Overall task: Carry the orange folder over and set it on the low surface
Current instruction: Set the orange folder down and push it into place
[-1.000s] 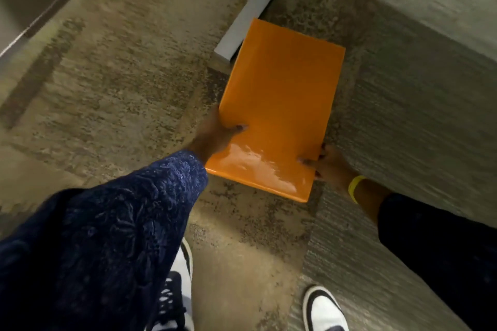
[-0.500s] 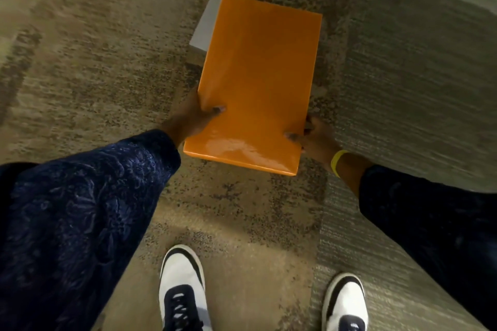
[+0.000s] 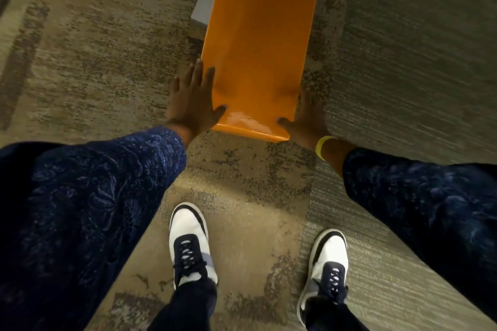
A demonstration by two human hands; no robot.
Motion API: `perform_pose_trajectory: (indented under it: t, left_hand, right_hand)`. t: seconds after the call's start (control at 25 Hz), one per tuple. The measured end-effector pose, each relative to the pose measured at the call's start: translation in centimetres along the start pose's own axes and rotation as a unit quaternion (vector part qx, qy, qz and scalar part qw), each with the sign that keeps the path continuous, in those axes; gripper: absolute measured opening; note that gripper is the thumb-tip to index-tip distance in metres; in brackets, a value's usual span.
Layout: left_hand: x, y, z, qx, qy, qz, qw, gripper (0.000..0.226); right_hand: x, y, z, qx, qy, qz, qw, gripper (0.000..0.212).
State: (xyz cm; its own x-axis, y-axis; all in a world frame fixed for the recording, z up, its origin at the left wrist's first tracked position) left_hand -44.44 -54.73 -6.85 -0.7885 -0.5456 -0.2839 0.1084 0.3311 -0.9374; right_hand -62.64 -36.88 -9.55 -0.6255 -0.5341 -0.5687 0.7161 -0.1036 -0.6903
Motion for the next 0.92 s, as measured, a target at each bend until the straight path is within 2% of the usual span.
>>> perform_pose_trajectory:
  t: [0.2,0.36,0.56,0.92]
  left_hand:
    - [-3.5,-1.3,-3.0,0.085,0.055,0.028,0.994,0.099]
    - [-5.3,-2.0,-4.2,0.091,0.067,0.034,0.993,0.104]
    - [-6.6,-3.6,-4.8,0.084,0.105,-0.009,0.991,0.112]
    - [-4.3,-3.1,-1.4,0.074,0.118,0.013,0.99,0.113]
  right_hand:
    - [-3.7,-1.2,1.1,-0.133,-0.081,-0.046,0.987,0.102]
    - [-5.9,-2.3,1.9,-0.199,-0.104,-0.072,0.972,0.102]
    - [-7.3,-2.0,2.5,-0.236,-0.106,-0.071,0.963,0.104]
    - [-5.9,0.3,3.5,-0.229,-0.054,-0.057,0.97,0.107]
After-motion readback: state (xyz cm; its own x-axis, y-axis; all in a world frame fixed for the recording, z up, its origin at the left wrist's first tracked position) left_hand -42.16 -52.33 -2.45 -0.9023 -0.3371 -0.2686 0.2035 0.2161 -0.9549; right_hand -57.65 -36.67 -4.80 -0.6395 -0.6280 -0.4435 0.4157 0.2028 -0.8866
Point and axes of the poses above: each hand's wrist, its own x-axis towards the middle knuckle, its own y-axis out of the palm, z = x × y, the point moved 7 cm from there along x, towards the middle knuckle, and after that the axes turned 9 degrees about y, right-handed, at the moved point
